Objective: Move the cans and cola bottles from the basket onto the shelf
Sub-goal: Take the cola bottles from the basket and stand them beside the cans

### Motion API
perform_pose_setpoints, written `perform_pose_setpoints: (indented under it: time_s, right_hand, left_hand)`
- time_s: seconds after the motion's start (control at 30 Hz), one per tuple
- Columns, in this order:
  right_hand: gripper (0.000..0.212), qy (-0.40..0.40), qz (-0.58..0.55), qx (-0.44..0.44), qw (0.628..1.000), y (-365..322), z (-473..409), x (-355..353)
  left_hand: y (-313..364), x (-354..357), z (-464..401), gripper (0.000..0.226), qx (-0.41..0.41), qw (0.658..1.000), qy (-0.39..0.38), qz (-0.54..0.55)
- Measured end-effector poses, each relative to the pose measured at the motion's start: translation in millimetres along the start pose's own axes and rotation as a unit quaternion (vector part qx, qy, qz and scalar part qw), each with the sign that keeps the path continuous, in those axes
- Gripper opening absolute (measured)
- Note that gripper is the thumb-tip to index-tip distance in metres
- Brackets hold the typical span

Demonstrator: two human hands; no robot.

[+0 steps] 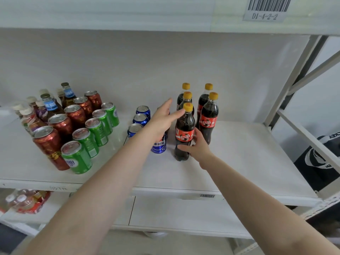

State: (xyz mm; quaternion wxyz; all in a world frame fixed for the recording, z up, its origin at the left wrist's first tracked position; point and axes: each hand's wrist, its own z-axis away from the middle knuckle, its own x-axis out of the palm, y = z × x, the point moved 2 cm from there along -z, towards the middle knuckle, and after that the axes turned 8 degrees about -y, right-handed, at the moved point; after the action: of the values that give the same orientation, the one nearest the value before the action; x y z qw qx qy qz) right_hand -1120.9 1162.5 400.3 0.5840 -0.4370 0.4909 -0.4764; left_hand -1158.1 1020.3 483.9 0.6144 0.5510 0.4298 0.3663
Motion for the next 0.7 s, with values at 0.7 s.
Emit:
perform_pose_setpoints:
  time_s: [0.7]
  right_hand:
    - [0.09, 0.011, 0.047, 0.04, 0.998, -9.3, -16.9, 13.2]
  left_hand:
    - [-18.0, -3.0, -44.1, 0.082, -0.03, 0.996, -0.045, -0.067]
